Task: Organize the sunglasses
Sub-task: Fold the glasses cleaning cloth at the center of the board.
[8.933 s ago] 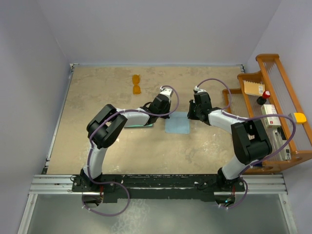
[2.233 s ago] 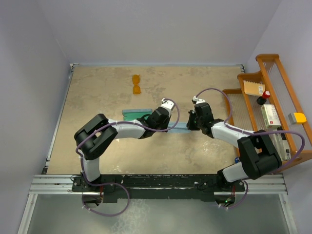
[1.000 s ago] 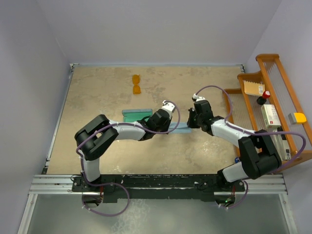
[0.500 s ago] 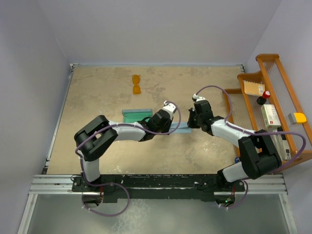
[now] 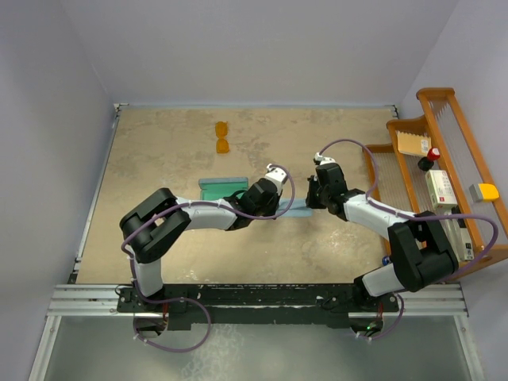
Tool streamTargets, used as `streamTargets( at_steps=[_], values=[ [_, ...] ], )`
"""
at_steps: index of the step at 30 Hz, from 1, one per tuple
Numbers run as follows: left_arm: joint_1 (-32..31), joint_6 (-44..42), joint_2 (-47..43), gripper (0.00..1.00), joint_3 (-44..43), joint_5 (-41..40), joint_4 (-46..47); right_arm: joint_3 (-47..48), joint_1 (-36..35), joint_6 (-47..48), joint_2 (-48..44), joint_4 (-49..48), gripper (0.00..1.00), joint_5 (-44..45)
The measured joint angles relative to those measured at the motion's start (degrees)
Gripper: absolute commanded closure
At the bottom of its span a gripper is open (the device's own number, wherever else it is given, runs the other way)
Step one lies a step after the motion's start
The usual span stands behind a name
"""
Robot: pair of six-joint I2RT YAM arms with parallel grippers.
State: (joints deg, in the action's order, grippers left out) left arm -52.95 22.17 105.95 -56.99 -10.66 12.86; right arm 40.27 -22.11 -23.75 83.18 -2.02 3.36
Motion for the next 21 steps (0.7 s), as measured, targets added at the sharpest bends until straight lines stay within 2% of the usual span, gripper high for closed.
streamTargets(
  at_steps=[4, 21],
  values=[
    [-0.07, 0.35, 0.00, 0.85, 0.00, 0.00, 0.00, -0.02, 0.00, 0.00, 0.00, -0.04, 1.00, 0.22],
    [-0.79, 0.83, -0.02, 0.85, 0.13, 0.87, -0.02, -1.14, 0.00, -0.02, 0.00, -0.90, 1.00, 0.15]
  ],
)
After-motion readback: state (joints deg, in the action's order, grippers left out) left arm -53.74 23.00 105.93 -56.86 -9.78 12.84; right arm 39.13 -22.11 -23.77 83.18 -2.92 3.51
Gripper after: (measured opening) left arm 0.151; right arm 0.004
